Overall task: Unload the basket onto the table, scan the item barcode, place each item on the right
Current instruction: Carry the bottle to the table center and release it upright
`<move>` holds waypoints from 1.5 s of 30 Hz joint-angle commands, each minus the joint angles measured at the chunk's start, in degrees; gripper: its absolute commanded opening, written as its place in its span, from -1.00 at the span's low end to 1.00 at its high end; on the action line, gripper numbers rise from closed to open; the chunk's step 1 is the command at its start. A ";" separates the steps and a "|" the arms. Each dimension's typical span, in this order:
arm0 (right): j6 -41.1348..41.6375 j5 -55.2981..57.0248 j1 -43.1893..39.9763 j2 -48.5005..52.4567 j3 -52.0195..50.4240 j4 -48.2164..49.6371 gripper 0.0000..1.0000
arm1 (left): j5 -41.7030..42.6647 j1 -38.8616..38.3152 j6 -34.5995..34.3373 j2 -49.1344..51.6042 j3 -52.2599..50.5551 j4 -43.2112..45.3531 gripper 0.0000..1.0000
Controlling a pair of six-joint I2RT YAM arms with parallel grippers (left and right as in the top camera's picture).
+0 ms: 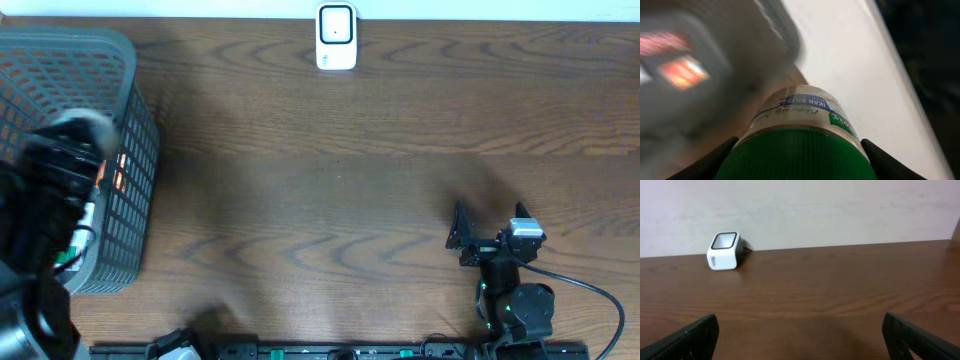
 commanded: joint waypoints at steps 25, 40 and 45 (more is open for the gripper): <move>-0.31 0.09 0.48 -0.20 -0.04 -0.22 0.99 | -17.05 -49.53 40.65 45.16 -8.98 3.69 0.35; -0.33 0.09 0.48 -0.20 -0.04 -0.22 0.98 | -17.00 -50.47 53.77 56.61 -9.05 4.85 0.36; -0.31 0.09 0.48 -0.20 -0.04 -0.22 0.98 | -15.52 -50.47 53.27 57.35 -10.43 8.22 0.37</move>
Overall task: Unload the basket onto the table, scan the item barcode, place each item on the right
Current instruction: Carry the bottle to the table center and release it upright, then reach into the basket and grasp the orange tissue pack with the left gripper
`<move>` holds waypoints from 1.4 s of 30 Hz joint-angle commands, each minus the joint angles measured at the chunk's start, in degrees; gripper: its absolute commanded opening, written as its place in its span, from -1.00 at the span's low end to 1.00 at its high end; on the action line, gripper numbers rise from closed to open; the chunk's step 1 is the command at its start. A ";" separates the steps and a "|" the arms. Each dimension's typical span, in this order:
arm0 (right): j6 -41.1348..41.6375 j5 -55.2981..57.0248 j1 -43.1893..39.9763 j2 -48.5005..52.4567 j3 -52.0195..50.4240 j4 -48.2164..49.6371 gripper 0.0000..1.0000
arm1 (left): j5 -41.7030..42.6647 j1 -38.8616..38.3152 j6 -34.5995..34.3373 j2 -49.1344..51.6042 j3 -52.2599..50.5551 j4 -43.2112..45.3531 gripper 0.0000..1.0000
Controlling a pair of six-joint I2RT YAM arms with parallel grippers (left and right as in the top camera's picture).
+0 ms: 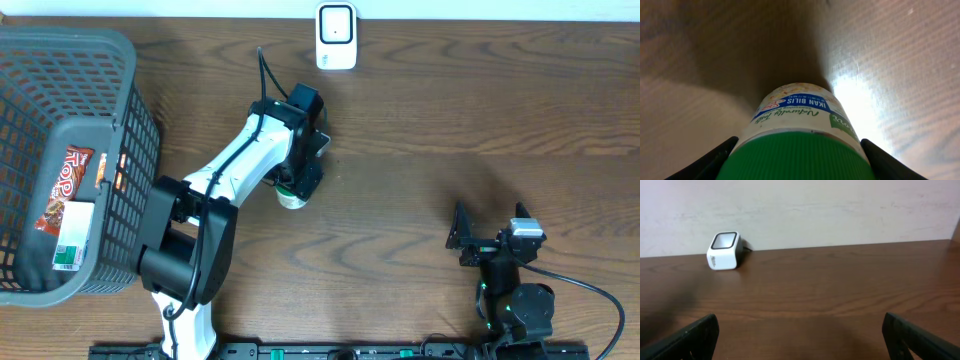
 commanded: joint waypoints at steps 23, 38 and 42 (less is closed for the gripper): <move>-0.31 0.09 0.48 -0.20 -0.04 -0.20 0.99 | 0.83 -3.56 -2.14 -29.79 6.60 -4.85 1.00; -0.31 0.09 0.48 -0.20 -0.04 -0.20 0.99 | -18.43 45.81 -47.78 -49.75 7.98 -6.12 0.96; -0.31 0.09 0.48 -0.20 -0.04 -0.20 0.99 | -14.10 54.40 -51.15 -40.30 7.98 -7.61 0.96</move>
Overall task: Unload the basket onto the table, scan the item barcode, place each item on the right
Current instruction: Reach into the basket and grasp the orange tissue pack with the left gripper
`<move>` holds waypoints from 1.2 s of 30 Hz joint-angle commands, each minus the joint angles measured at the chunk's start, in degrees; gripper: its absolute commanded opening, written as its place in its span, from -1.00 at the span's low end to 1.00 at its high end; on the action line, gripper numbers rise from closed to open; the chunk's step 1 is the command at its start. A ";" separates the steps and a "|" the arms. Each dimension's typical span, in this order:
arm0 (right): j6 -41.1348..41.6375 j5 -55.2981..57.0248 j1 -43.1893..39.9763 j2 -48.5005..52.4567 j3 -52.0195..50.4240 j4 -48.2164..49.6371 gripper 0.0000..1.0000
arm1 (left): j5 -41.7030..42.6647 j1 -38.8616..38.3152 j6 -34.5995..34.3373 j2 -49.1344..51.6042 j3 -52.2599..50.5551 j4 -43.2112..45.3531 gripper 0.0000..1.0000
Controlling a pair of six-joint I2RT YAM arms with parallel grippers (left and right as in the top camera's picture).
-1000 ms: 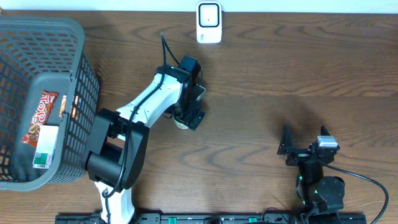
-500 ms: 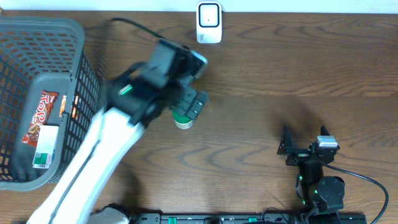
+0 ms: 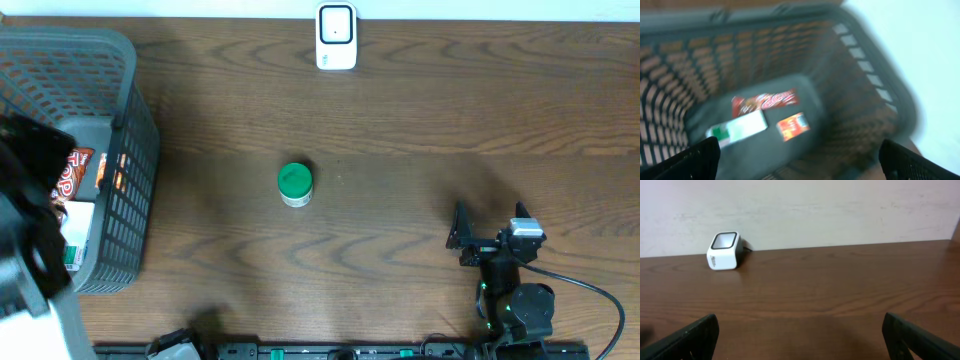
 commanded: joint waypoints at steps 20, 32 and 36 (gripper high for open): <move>-0.31 0.09 0.48 -0.20 -0.04 -0.22 0.98 | 6.60 -1.33 -15.32 46.14 -0.50 10.95 0.96; -0.31 0.09 0.48 -0.20 -0.04 -0.22 0.99 | 6.32 -2.43 -19.80 52.52 -1.01 10.43 0.96; -0.31 0.09 0.48 -0.20 -0.04 -0.22 0.99 | 5.68 -2.43 -20.85 52.54 -1.70 10.47 0.96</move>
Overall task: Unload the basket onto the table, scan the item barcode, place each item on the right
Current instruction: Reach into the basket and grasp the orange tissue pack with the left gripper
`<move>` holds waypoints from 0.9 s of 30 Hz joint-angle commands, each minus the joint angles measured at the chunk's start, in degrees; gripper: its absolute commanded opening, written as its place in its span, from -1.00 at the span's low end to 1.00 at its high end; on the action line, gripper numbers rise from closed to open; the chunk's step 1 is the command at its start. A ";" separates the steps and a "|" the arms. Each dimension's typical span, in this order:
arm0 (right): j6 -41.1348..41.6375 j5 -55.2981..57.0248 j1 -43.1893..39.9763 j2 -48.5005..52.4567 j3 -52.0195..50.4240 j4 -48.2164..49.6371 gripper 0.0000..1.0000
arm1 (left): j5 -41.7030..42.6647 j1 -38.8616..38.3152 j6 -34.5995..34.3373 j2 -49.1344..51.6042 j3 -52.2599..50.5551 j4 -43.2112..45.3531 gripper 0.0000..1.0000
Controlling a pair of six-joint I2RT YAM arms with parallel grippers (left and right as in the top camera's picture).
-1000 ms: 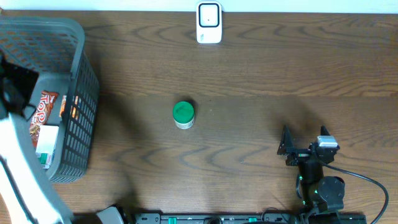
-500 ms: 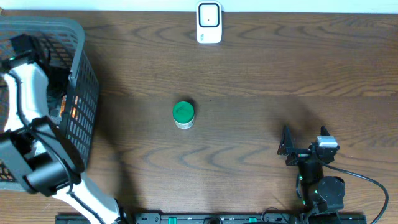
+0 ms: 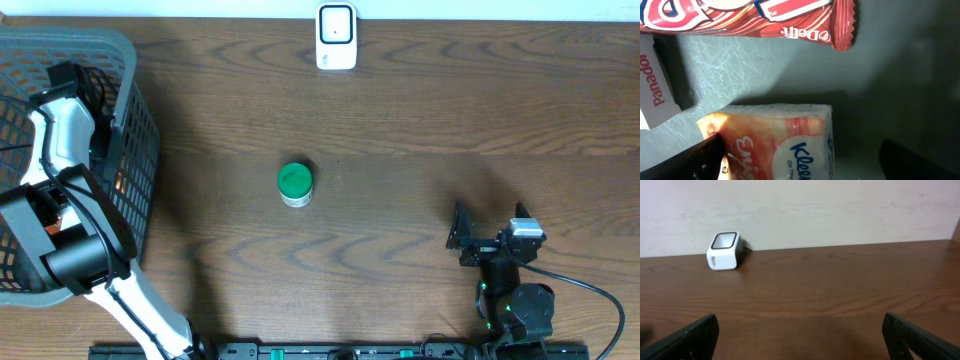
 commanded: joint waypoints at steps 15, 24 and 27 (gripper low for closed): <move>-0.31 0.09 0.48 -0.20 -0.04 -0.22 0.99 | -0.22 0.09 -1.09 -0.92 -1.27 -3.43 0.79; -0.31 0.09 0.48 -0.20 -0.04 -0.22 0.99 | -0.22 0.74 -0.68 -2.14 -0.42 -4.83 -0.21; -0.31 0.09 0.48 -0.20 -0.04 -0.22 0.99 | -0.26 1.20 1.09 -4.26 0.63 -4.96 -0.32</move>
